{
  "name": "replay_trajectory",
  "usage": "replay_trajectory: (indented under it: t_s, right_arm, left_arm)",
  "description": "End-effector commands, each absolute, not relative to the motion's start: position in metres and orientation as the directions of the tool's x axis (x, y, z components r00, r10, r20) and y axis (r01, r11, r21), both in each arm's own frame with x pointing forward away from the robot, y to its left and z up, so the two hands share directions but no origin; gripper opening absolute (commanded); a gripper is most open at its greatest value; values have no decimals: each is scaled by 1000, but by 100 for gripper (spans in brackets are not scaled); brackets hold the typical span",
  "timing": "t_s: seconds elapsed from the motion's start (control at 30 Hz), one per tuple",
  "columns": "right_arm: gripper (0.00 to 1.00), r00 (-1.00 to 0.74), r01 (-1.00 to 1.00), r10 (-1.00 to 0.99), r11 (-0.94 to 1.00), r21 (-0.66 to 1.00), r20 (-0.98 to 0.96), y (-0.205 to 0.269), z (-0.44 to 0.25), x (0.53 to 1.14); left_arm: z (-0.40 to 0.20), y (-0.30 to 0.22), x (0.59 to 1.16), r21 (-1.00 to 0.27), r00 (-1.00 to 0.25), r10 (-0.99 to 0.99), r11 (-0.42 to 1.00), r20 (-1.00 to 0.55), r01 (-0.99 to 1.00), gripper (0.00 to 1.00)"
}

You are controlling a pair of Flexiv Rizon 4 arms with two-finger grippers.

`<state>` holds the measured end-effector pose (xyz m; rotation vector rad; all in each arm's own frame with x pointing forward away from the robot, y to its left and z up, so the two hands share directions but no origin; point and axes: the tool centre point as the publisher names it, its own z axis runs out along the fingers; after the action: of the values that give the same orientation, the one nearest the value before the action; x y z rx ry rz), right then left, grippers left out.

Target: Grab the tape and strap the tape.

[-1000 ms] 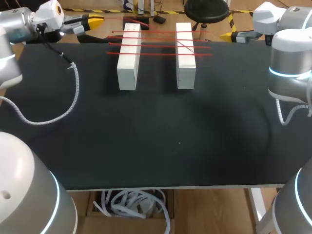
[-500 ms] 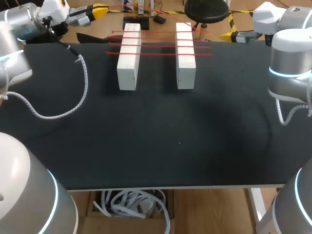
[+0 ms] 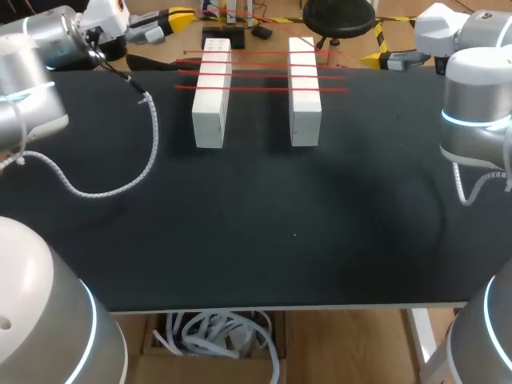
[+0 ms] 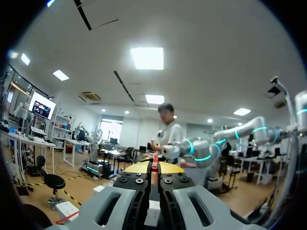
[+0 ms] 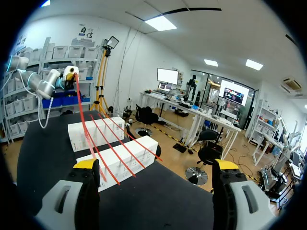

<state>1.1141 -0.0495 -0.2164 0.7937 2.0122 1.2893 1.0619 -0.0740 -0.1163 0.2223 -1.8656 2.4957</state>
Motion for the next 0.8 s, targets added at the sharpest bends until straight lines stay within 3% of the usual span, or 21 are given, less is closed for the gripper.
replay_trajectory:
  t_s: [0.03,0.8]
  right_arm:
    - [100,-632,157,755,345,925,-174,-50,-216,1114]
    - [100,-632,157,755,345,925,-174,-50,-216,1114]
  left_arm:
    - [-119,-80,1063,-953,-984,-97,-281,149,-116,0]
    - [-119,-80,1066,-952,-981,-107,-278,162,-127,0]
